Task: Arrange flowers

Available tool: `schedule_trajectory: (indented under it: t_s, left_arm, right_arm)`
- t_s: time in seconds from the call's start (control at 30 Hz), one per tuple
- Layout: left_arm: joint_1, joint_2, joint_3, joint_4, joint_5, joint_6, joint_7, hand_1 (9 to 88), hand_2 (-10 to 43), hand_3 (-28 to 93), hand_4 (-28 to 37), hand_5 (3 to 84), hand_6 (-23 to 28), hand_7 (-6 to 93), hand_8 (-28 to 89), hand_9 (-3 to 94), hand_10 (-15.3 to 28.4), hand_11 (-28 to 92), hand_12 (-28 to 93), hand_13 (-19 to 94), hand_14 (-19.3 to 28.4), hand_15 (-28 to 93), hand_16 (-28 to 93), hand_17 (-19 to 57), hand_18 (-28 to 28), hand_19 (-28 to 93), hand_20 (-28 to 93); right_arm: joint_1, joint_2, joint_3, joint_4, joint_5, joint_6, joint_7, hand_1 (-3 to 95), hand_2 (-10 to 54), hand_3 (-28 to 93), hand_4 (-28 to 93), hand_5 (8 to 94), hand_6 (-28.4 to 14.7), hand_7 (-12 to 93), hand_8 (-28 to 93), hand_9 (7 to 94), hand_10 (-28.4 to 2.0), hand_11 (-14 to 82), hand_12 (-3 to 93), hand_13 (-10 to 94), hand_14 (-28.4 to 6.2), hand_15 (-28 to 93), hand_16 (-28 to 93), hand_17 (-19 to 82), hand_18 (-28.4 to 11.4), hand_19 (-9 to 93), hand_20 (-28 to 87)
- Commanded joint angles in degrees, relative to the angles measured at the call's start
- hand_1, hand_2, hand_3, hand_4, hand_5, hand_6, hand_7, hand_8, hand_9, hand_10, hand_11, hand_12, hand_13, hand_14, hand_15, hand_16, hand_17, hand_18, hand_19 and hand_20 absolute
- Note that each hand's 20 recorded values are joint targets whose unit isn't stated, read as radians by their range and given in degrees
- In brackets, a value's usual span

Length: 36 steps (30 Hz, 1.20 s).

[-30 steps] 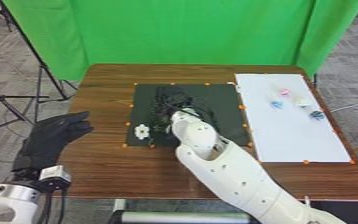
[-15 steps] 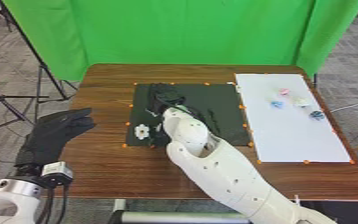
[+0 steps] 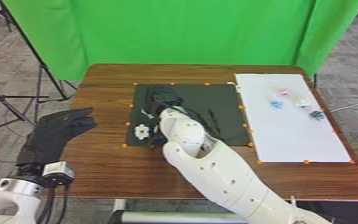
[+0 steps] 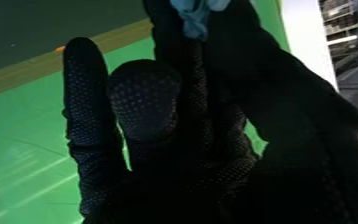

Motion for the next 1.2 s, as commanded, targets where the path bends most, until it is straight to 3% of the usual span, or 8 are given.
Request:
schedule_trajectory:
  t_s: [0.03,0.07,0.2,0.37,0.43,0.53,1.0,1.2]
  left_arm:
    - [0.23,0.35,0.21,0.12,-0.46,0.7,0.45,30.3,3.0,79,-15.6,53.4,16.1,15.0,-9,44.2,22.8,43,11,30,27.2,64,-14,-9.3,20.8,59,14]
    - [0.38,0.85,0.35,0.16,-0.81,0.92,0.89,30.3,3.0,79,-15.6,53.4,16.1,14.9,-9,44.3,22.8,43,11,30,27.2,64,-14,-9.3,20.8,59,14]
    - [0.27,0.24,0.26,0.17,-0.42,0.61,0.35,30.3,3.1,79,-15.5,53.5,16.1,14.9,-9,44.3,22.7,43,11,30,27.2,64,-14,-9.3,20.8,59,14]
    - [0.64,1.54,0.5,0.21,-1.35,1.49,1.46,30.3,3.1,79,-15.4,53.4,16.0,15.0,-9,44.2,22.7,43,11,30,27.2,64,-14,-9.3,20.8,59,14]
    - [0.29,1.06,0.44,0.19,-0.9,1.2,0.67,30.4,3.1,79,-15.4,53.4,16.0,14.9,-9,44.3,22.7,43,11,30,27.2,64,-14,-9.3,20.8,59,14]
    - [0.25,1.65,0.71,0.3,-1.2,1.22,0.95,30.6,3.0,79,-15.3,53.4,16.1,14.9,-9,44.4,22.7,43,11,30,27.2,64,-14,-9.3,20.8,59,14]
    - [-0.04,0.49,0.66,0.22,-0.44,0.7,-0.18,30.7,3.0,79,-15.2,53.5,16.0,15.1,-9,44.3,22.6,43,11,30,27.1,64,-14,-9.2,20.7,59,14]
    - [2.63,0.16,-0.75,-0.42,-0.62,1.28,0.06,30.8,3.1,79,-15.4,53.5,16.0,15.1,-9,44.3,22.6,44,11,30,27.1,64,-14,-9.3,20.7,60,14]
  right_arm:
    - [0.35,-1.08,0.2,0.05,-0.05,0.15,1.34,46.6,-9.5,75,-28,66.5,-2.1,28,-1,74.7,-9.1,21.1,26.4,74,-4.1,75,20,34,-15.2,89,-8]
    - [0.29,-1.05,0.29,0.04,-0.09,0.06,1.26,46.1,-9.5,76,-28,66.4,-2.2,28,-1,74.1,-9.5,22.0,25.7,73,-4.2,76,20,34,-15.2,89,-7]
    - [0.12,-0.96,0.34,0.02,-0.06,-0.29,1.5,44.5,-9.5,77,-28,66.0,-2.4,27,-1,72.4,-10.6,25.1,23.1,73,-4.5,76,20,33,-15.5,89,-7]
    - [-0.33,-1.26,0.73,-0.48,0.64,-1.45,1.08,43.5,-9.5,78,-28,65.7,-2.7,26,-3,71.5,-11.2,26.7,21.7,72,-4.7,76,20,33,-15.7,89,-7]
    - [-0.63,-1.62,1.02,-0.5,0.19,-2.1,1.02,42.9,-9.5,79,-28,65.6,-2.7,26,-3,70.7,-11.8,27.6,20.8,72,-4.9,76,20,33,-15.8,88,-7]
    - [-0.6,-1.52,0.91,-0.43,-0.43,-2.1,1.3,42.2,-9.5,79,-28,65.5,-2.8,26,-6,69.6,-12.7,29.6,18.2,72,-5.0,76,20,32,-16.0,88,-6]
    - [-0.72,-1.76,1.38,-0.5,0.42,-2.32,1.79,39.8,-9.5,80,-28,65.1,-3.2,26,-14,68.5,-13.5,30.4,16.8,71,-5.7,77,19,31,-16.5,87,-5]
    - [0.71,0.03,-0.64,-2.12,2.05,-1.74,2.63,38.7,-9.5,80,-28,65.2,-3.4,26,-14,68.4,-13.8,30.5,16.8,71,-6.2,77,19,31,-16.8,87,-5]
